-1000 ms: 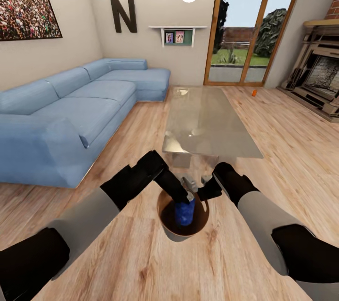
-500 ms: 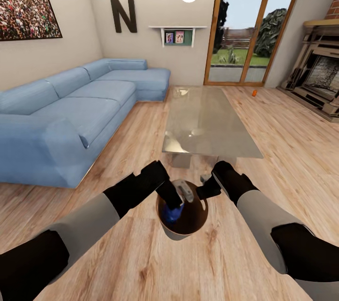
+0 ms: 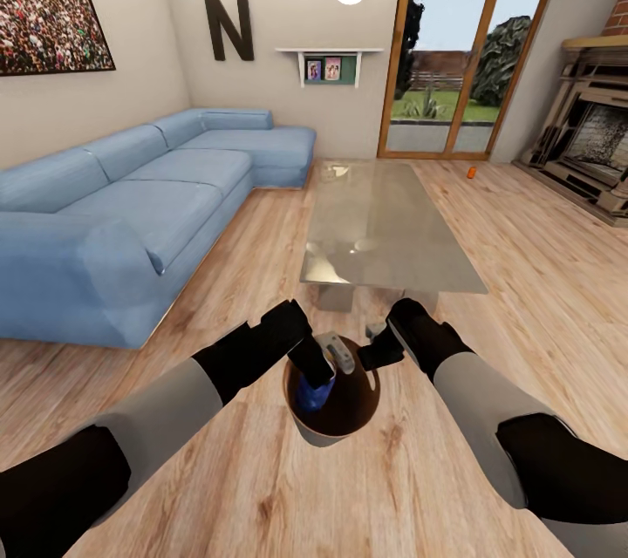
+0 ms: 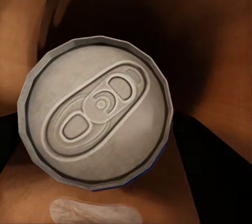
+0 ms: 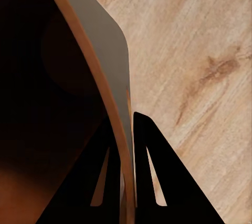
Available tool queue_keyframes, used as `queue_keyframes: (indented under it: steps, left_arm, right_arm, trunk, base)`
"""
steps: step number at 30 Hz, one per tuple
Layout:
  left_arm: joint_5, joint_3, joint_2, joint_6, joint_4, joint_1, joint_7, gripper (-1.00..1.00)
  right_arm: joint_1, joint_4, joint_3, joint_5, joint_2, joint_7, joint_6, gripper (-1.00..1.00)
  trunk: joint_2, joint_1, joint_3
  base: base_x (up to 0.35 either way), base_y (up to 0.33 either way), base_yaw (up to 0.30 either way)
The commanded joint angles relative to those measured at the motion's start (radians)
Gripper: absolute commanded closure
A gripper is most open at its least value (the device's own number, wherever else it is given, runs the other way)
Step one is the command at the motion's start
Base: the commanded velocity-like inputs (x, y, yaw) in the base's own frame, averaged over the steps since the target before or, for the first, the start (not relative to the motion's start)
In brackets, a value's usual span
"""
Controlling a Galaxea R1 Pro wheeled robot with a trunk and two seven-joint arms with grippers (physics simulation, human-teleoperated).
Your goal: Put the three can of soda from the living room inside the tash can in the kitchen.
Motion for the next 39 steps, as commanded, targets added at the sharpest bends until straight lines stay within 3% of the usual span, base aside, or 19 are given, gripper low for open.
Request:
queue_keyframes:
  steps: [1,11,16,25,36,37,39]
  left_arm:
    - [0.000,0.000,0.000,0.000,0.000,0.000,0.000,1.00]
    - [0.001,0.000,-0.002,-0.002,0.020,0.000,0.000,1.00]
    - [0.002,0.000,-0.003,-0.034,0.045,0.000,-0.003,1.00]
    - [0.003,0.000,-0.002,-0.042,0.051,0.000,-0.006,1.00]
    - [0.003,0.000,0.002,-0.043,0.051,0.000,-0.008,1.00]
    - [0.003,0.000,0.002,-0.043,0.051,0.000,-0.008,-1.00]
    - [0.004,0.000,0.002,-0.043,0.051,0.000,-0.009,-1.00]
  right_arm:
    - [0.000,0.000,-0.003,-0.028,0.000,0.006,0.006,1.00]
    - [0.000,-0.003,-0.003,-0.028,0.001,0.006,0.006,1.00]
    - [0.000,-0.011,-0.003,-0.030,0.003,0.006,0.006,1.00]
    - [0.000,-0.013,-0.003,-0.031,0.037,0.006,0.006,1.00]
    - [0.000,-0.013,-0.003,-0.031,0.044,0.006,0.006,1.00]
    - [0.000,-0.013,-0.003,-0.031,0.044,0.006,0.006,1.00]
    - [0.000,-0.013,-0.003,-0.031,0.044,0.006,0.006,1.00]
  trunk:
    - [0.000,0.000,0.000]
    - [0.000,0.000,0.000]
    - [0.000,0.000,0.000]
    - [0.000,0.000,0.000]
    - [0.000,0.000,0.000]
    - [0.000,0.000,0.000]
    - [0.000,0.000,0.000]
  base:
    - [0.000,0.000,0.000]
    - [0.000,0.000,0.000]
    - [0.000,0.000,0.000]
    - [0.000,0.000,0.000]
    - [0.000,0.000,0.000]
    - [0.000,0.000,0.000]
    - [0.000,0.000,0.000]
